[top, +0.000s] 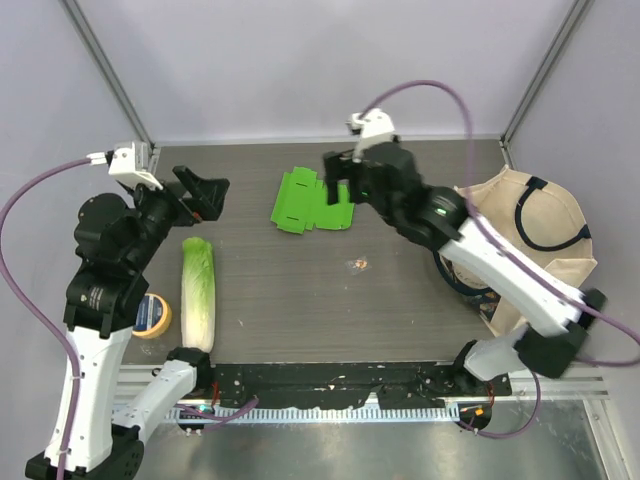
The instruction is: Fold the paper box
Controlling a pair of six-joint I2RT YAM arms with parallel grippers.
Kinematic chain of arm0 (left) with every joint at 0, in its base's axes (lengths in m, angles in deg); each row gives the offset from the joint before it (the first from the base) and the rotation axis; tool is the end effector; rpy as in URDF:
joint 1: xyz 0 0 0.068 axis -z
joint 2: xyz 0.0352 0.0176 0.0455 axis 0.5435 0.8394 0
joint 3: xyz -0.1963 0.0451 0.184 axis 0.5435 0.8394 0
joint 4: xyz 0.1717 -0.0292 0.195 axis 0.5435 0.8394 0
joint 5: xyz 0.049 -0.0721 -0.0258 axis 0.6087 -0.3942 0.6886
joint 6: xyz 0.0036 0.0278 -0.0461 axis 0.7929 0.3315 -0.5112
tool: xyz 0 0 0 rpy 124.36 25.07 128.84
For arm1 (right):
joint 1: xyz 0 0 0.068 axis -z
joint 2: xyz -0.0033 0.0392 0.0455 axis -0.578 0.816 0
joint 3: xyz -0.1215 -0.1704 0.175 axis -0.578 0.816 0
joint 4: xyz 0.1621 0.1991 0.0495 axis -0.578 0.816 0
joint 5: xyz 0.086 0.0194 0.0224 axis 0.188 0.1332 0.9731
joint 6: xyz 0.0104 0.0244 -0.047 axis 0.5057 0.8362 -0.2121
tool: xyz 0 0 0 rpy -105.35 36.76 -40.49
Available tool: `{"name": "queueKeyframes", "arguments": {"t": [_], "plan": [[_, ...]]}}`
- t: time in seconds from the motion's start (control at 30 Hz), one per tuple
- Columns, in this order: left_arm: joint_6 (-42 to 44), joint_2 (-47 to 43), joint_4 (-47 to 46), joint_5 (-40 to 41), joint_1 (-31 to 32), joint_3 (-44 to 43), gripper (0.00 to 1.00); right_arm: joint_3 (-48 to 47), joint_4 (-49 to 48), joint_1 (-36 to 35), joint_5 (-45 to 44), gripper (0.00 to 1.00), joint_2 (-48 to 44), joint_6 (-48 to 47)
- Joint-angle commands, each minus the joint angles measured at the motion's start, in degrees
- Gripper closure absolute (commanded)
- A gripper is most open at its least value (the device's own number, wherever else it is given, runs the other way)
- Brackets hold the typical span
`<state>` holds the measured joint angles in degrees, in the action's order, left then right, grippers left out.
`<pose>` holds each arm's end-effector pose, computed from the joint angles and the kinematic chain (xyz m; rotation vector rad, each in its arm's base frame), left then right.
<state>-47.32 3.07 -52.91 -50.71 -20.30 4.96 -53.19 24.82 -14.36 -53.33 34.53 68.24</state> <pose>0.1319 -0.0330 0.4750 -0.0796 1.6260 -0.5665 0.1909 0.1969 0.4608 -0.2797 1.8474 0.2221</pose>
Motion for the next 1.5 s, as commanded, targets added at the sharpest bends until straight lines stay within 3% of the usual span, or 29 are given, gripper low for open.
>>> {"name": "queueKeyframes", "arguments": {"t": [0.0, 0.07, 0.2, 0.4, 0.53, 0.77, 0.87, 0.93, 1.07, 1.23, 1.27, 1.3, 1.37, 1.47], "plan": [[-4.9, -0.7, 10.2, 2.6, -0.4, -0.2, 0.00, -3.3, -11.7, 3.9, 23.5, 0.02, 16.3, 3.2], [-5.5, -2.8, 9.9, 0.6, -0.3, 4.8, 0.00, -7.6, -15.7, 8.8, 29.6, 0.01, 21.1, 8.6], [-9.5, -8.8, 5.4, -3.9, -0.3, 14.7, 0.00, -19.4, -12.1, 15.0, 36.4, 0.02, 35.5, 14.2], [-17.2, -6.7, -1.6, -12.5, -0.3, 25.5, 0.04, -16.3, -16.7, 24.9, 43.6, 0.04, 44.1, 28.3], [-22.7, -1.3, -8.1, -16.8, -0.4, 31.9, 0.13, -15.7, -12.9, 27.3, 38.7, 0.06, 46.9, 26.2], [-27.6, 4.1, -13.5, -10.9, 0.8, 35.6, 0.19, -12.3, -11.2, 29.4, 36.8, 0.16, 51.0, 20.5], [-26.7, 6.5, -14.6, -7.6, 0.9, 34.4, 0.19, -8.2, -13.9, 29.3, 38.1, 0.18, 49.5, 18.2], [-25.7, 12.4, -15.6, -8.9, 0.6, 31.8, 0.14, -5.9, -16.4, 29.4, 39.9, 0.20, 48.7, 17.3], [-23.9, 28.9, -13.8, -13.6, -1.6, 22.9, 0.16, -0.4, -20.7, 29.4, 42.6, 0.24, 47.5, 16.4], [-21.6, 44.7, -13.3, -12.7, -3.2, 9.0, 0.17, 4.3, -27.1, 29.5, 44.8, 0.40, 46.1, 18.8], [-20.3, 47.2, -12.5, -9.3, -3.3, 4.1, 0.17, 4.6, -27.6, 29.4, 44.7, 0.42, 45.9, 19.0], [-19.1, 49.7, -8.3, -9.9, -3.7, 0.8, 0.17, 5.0, -28.7, 29.5, 44.6, 0.51, 45.9, 19.4], [-14.7, 57.3, -6.4, -12.3, -4.9, -4.7, 0.23, 5.6, -29.8, 29.5, 45.1, 0.57, 45.7, 19.9], [-10.0, 63.6, -6.4, -9.6, -5.0, -11.7, 0.25, 4.9, -30.5, 29.8, 46.5, 0.64, 46.7, 20.1]]}}
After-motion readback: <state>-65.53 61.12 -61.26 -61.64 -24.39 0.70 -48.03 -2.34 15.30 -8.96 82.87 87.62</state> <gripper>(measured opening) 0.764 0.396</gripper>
